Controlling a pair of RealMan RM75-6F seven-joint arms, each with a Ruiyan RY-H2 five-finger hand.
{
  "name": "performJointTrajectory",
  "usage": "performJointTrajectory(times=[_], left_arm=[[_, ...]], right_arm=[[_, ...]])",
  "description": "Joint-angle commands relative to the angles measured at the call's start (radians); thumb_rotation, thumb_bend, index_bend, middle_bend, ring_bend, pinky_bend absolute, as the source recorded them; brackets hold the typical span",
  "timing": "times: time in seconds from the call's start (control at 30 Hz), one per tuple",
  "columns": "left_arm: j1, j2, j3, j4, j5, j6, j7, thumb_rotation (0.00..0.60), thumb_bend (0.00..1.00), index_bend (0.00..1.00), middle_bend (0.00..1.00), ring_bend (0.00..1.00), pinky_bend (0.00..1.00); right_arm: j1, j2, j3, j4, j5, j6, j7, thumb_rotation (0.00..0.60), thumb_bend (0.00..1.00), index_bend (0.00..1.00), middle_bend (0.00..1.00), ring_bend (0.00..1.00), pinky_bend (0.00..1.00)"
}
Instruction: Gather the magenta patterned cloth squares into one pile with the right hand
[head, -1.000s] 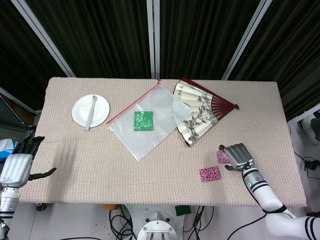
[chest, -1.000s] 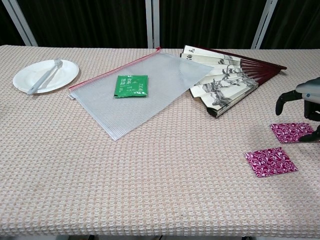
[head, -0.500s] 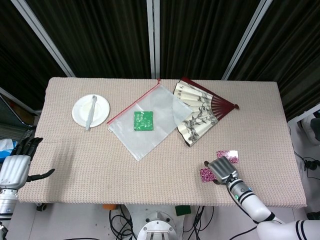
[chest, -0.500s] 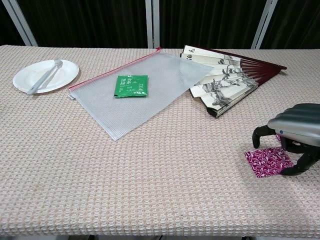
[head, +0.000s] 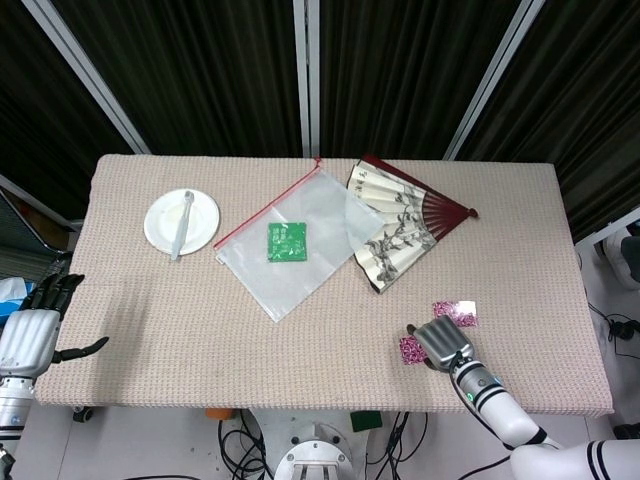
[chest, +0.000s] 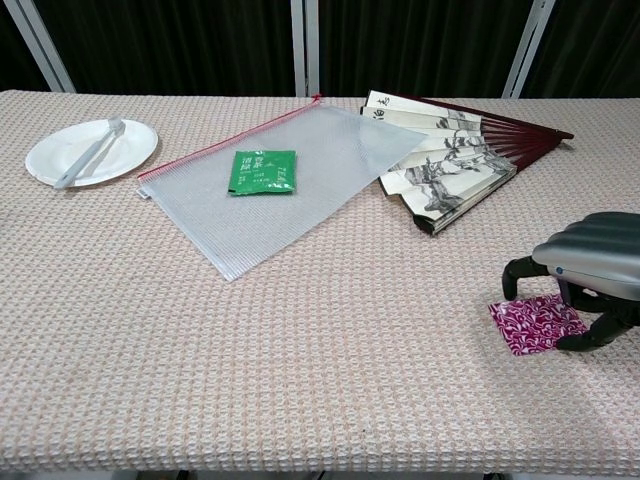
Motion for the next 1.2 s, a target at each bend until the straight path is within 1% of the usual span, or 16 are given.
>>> performJointTrajectory(times=[0.03, 0.23, 0.57, 0.77, 0.9, 1.0, 1.1, 1.2], left_arm=[[0.0, -0.001, 0.001, 0.0, 0.001, 0.0, 0.0, 0.361, 0.07, 0.09, 0.11, 0.06, 0.18], [0.0, -0.003, 0.001, 0.002, 0.003, -0.001, -0.001, 0.357, 0.07, 0.09, 0.11, 0.06, 0.18], [0.0, -0.005, 0.001, 0.004, 0.0, -0.004, -0.001, 0.36, 0.07, 0.09, 0.11, 0.06, 0.18], [0.0, -0.006, 0.002, 0.008, -0.003, -0.008, -0.005, 0.359, 0.07, 0.09, 0.1, 0.06, 0.18], [0.002, -0.006, 0.002, 0.01, -0.002, -0.006, -0.008, 0.359, 0.07, 0.09, 0.1, 0.06, 0.18], [0.002, -0.006, 0.002, 0.01, -0.002, -0.005, -0.01, 0.359, 0.07, 0.09, 0.1, 0.06, 0.18], [0.002, -0.006, 0.002, 0.011, -0.002, -0.006, -0.01, 0.36, 0.07, 0.09, 0.1, 0.06, 0.18], [0.002, -0.006, 0.002, 0.01, -0.002, -0.006, -0.01, 0.361, 0.07, 0.09, 0.1, 0.06, 0.18]], right_arm=[[0.0, 0.005, -0.007, -0.01, -0.002, 0.007, -0.007, 0.6, 0.33, 0.33, 1.0, 1.0, 0.9], [0.001, 0.007, -0.016, -0.02, 0.004, 0.023, -0.021, 0.6, 0.33, 0.32, 1.0, 1.0, 0.9], [0.003, -0.013, -0.016, 0.0, 0.01, 0.034, -0.025, 0.6, 0.34, 0.32, 1.0, 1.0, 0.9], [-0.001, -0.021, -0.014, 0.011, 0.003, 0.042, -0.014, 0.6, 0.37, 0.38, 1.0, 1.0, 0.9], [-0.003, -0.023, -0.013, 0.016, -0.001, 0.044, -0.008, 0.6, 0.44, 0.41, 1.0, 1.0, 0.9], [-0.005, -0.025, -0.014, 0.018, -0.006, 0.047, -0.005, 0.6, 0.47, 0.44, 1.0, 1.0, 0.9], [-0.008, -0.025, -0.014, 0.02, -0.009, 0.049, -0.002, 0.6, 0.48, 0.46, 1.0, 1.0, 0.9], [-0.009, -0.022, -0.012, 0.018, -0.01, 0.051, 0.003, 0.6, 0.48, 0.46, 1.0, 1.0, 0.9]])
